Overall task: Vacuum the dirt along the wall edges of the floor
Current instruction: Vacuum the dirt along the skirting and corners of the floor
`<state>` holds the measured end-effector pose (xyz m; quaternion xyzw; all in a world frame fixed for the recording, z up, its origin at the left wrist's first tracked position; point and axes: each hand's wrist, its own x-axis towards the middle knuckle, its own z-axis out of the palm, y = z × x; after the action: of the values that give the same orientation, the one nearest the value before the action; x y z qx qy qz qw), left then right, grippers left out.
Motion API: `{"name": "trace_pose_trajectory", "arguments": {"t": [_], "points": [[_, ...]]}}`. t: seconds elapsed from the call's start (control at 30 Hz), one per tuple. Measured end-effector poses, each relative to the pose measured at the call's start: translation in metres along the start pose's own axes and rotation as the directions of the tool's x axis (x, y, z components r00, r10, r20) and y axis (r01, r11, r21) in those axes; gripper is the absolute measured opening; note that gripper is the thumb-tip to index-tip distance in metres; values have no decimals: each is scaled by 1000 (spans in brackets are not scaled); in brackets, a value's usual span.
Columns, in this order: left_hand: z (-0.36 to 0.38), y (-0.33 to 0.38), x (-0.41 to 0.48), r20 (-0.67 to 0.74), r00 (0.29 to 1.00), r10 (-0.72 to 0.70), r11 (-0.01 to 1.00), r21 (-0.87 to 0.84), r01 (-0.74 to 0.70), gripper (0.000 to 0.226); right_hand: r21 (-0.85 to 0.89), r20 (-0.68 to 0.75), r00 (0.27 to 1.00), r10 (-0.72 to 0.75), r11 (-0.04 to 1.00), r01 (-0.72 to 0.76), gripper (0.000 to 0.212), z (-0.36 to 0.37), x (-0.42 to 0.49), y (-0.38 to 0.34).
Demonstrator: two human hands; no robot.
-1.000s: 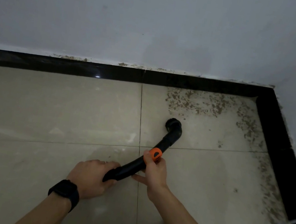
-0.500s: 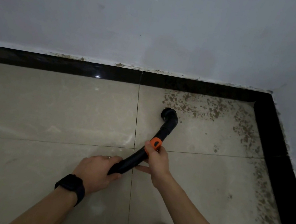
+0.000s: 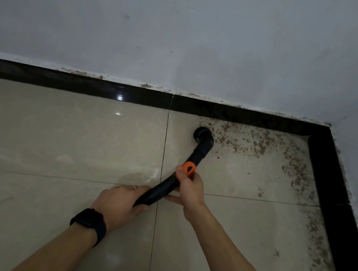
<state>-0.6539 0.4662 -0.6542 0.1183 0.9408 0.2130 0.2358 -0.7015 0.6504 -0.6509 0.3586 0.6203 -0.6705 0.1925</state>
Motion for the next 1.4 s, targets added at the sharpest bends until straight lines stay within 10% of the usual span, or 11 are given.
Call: {"name": "trace_pose_trajectory", "arguments": {"t": [1.4], "points": [[-19,-33,2,63,998,-4,997,-73,9,42,75,-20,998,57,996,-55,34,18,-11,4]]}}
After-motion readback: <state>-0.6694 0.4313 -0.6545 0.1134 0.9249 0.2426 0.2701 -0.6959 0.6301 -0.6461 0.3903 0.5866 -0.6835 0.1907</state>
